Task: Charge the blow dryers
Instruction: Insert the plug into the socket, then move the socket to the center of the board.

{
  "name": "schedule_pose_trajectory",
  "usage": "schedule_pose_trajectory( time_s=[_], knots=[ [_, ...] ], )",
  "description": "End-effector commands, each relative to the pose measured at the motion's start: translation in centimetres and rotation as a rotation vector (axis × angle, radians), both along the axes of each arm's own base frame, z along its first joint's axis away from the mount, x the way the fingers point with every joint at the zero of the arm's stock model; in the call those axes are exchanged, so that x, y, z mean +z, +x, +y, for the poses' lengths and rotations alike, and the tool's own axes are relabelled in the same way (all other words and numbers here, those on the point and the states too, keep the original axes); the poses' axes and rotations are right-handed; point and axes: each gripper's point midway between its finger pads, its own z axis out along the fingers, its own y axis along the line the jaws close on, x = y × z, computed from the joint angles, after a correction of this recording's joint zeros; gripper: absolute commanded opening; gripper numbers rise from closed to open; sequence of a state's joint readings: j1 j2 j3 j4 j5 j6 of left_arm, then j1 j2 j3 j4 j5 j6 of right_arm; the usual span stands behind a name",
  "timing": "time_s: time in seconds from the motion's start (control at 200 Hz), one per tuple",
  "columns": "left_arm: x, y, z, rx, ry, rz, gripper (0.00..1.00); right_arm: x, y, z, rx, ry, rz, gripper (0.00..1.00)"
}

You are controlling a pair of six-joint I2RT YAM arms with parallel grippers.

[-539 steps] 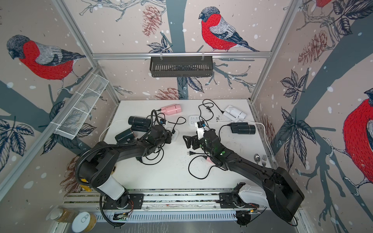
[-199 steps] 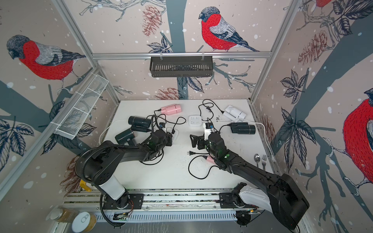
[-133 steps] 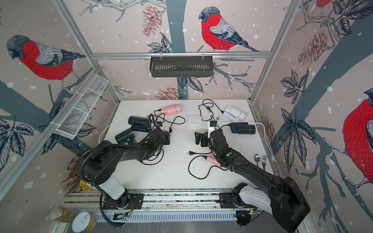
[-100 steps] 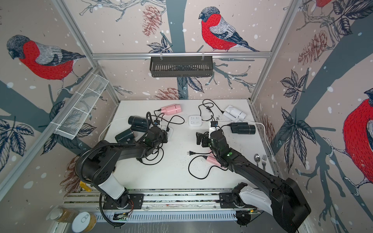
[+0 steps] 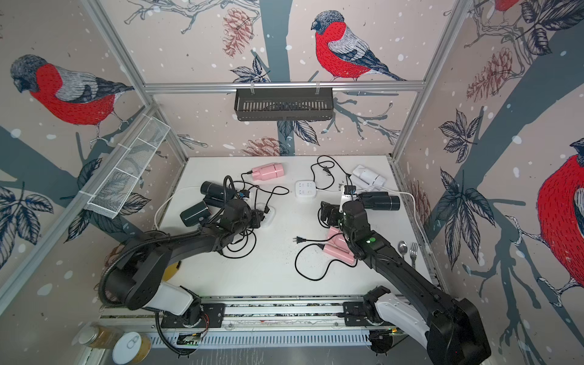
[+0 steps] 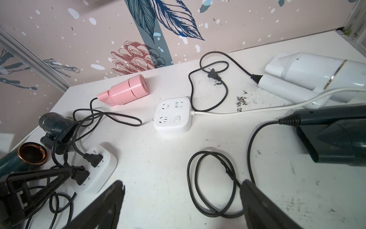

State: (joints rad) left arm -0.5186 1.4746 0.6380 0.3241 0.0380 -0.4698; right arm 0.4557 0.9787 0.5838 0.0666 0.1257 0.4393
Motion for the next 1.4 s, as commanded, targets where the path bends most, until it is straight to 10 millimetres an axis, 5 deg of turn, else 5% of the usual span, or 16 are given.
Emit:
schedule_pose_trajectory(
  time_s=[0.0,0.26,0.42,0.535,1.031,1.396],
  knots=[
    [1.8,-1.3,-1.0,-0.052,-0.066,-0.004,0.32,0.7,0.0,-0.5,0.016,-0.003,-0.014,0.92],
    [5.6,-3.7,-2.4,-0.163,-0.19,-0.026,0.57,1.6,1.3,-0.7,0.016,0.0,-0.024,0.91],
    [7.6,-5.0,-4.3,-0.252,-0.355,-0.033,0.86,0.8,3.9,0.8,0.058,0.009,0.05,0.73],
    [7.6,-4.7,-4.2,-0.209,-0.42,-0.031,0.96,-0.8,6.5,2.7,0.121,-0.005,0.132,0.69],
    [6.6,-5.7,-4.0,-0.202,-0.427,-0.031,1.0,-7.7,19.3,8.6,0.114,-0.147,0.224,0.75],
    [5.9,-6.4,-4.1,-0.195,-0.382,-0.018,1.0,-13.8,23.2,12.2,0.105,-0.352,0.291,0.76]
  ],
)
